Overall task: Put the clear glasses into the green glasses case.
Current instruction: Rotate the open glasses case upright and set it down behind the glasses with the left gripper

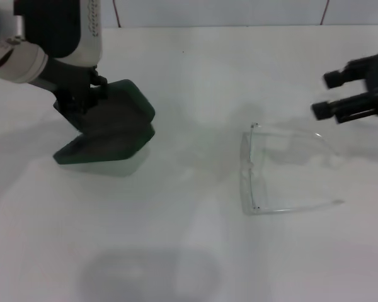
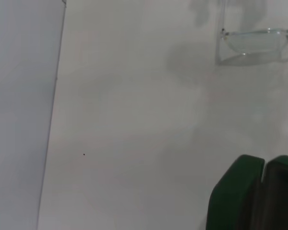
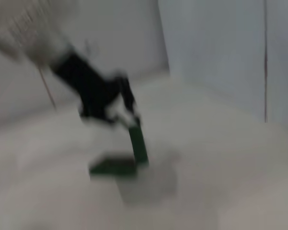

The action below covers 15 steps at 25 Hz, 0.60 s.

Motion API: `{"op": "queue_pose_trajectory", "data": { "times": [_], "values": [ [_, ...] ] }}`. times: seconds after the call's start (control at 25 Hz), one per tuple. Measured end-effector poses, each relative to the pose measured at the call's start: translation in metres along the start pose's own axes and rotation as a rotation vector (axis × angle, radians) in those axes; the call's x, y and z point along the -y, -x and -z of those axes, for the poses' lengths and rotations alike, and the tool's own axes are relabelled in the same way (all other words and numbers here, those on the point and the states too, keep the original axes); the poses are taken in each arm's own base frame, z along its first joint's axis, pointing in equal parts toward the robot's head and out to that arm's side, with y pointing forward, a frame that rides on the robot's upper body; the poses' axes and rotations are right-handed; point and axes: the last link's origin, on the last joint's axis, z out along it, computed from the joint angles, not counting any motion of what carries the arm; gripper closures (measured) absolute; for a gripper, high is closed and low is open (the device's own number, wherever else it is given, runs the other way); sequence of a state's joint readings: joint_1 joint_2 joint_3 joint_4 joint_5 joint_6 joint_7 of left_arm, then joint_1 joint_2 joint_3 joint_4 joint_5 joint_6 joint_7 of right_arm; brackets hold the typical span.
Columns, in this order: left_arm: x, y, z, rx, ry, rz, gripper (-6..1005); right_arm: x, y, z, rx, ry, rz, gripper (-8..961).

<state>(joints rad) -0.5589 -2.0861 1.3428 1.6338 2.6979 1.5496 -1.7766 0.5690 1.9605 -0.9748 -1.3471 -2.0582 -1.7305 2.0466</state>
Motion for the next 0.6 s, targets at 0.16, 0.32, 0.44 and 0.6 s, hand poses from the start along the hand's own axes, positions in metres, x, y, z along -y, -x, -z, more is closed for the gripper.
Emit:
{"op": "queue_pose_trajectory", "data": {
  "times": [0.16,0.32,0.44,0.6],
  "values": [
    [-0.002,0.0,0.0,-0.006,0.004,0.001,860,0.001,0.029,-0.022,-0.19,-0.001,0.045,273],
    [-0.006,-0.006,-0.002,-0.035,0.016,-0.007,892,-0.002,0.04,-0.032,-0.227,-0.004,0.066,275],
    [-0.013,-0.008,-0.005,-0.046,0.033,-0.014,949,-0.002,0.04,-0.031,-0.191,-0.011,0.075,276],
    [-0.017,-0.006,-0.007,-0.034,0.037,-0.019,983,0.001,0.032,-0.022,-0.12,-0.024,0.068,277]
  ]
}}
